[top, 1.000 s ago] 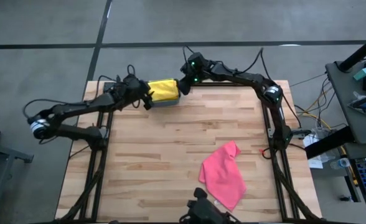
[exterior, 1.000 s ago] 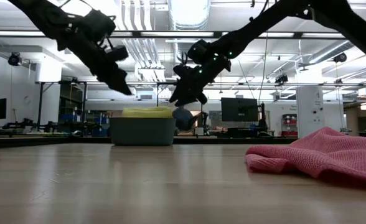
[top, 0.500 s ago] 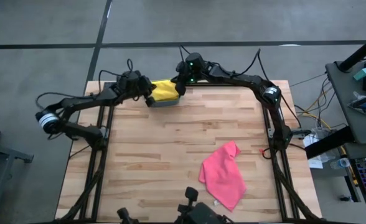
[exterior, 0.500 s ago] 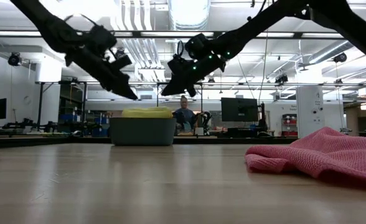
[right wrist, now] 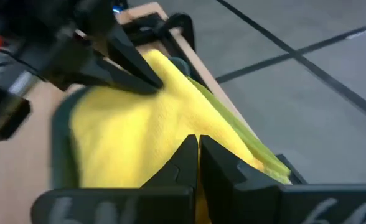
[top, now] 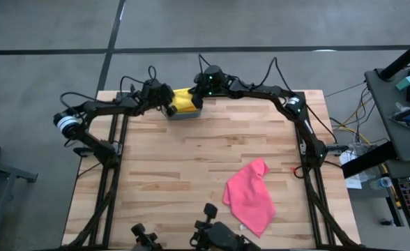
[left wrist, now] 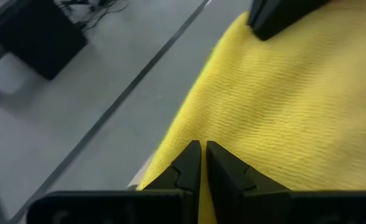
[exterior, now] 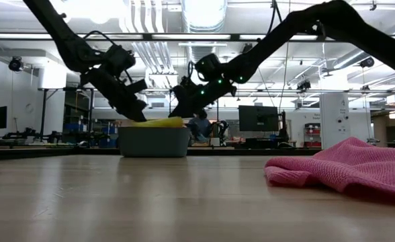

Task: Fold microfiber towels
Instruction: Put the yellow towel into the bin

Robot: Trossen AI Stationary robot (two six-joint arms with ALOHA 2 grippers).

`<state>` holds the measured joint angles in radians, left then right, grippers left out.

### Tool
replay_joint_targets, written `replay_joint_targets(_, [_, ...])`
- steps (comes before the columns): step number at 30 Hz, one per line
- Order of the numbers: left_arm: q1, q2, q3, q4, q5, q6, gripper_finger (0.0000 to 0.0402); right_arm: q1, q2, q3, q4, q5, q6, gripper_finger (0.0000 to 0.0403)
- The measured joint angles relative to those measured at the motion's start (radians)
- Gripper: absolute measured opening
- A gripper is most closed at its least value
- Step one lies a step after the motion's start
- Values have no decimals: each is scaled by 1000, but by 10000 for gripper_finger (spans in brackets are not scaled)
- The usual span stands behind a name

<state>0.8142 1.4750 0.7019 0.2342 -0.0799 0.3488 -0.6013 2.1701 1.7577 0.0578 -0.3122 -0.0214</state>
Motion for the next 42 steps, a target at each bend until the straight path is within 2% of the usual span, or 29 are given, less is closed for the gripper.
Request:
replay_joint_targets(10, [3,-2,22,-1,-30,0,12,-1,-7,0,-32,25,3,8])
replay_joint_targets(15, [-8,-78,23,-28,-32,-1,12,-1,-58,0,-90,25,-32,8])
replay_joint_targets(20, [-37,-185,15,-136,-27,-5,12,4,-105,0,-182,24,-85,8])
replay_joint_targets(25, [-87,-251,-18,-269,48,-38,12,19,-130,0,-287,16,-121,8])
replay_joint_targets(27, [-102,-263,-48,-269,78,-45,12,25,-128,-4,-310,6,-118,8])
replay_joint_targets(35, [-109,-228,-139,-104,85,-54,12,67,-58,-10,-202,-28,-95,8])
replay_joint_targets(42, [-109,-130,-143,-83,85,-54,12,66,-17,-11,-205,-20,-72,8])
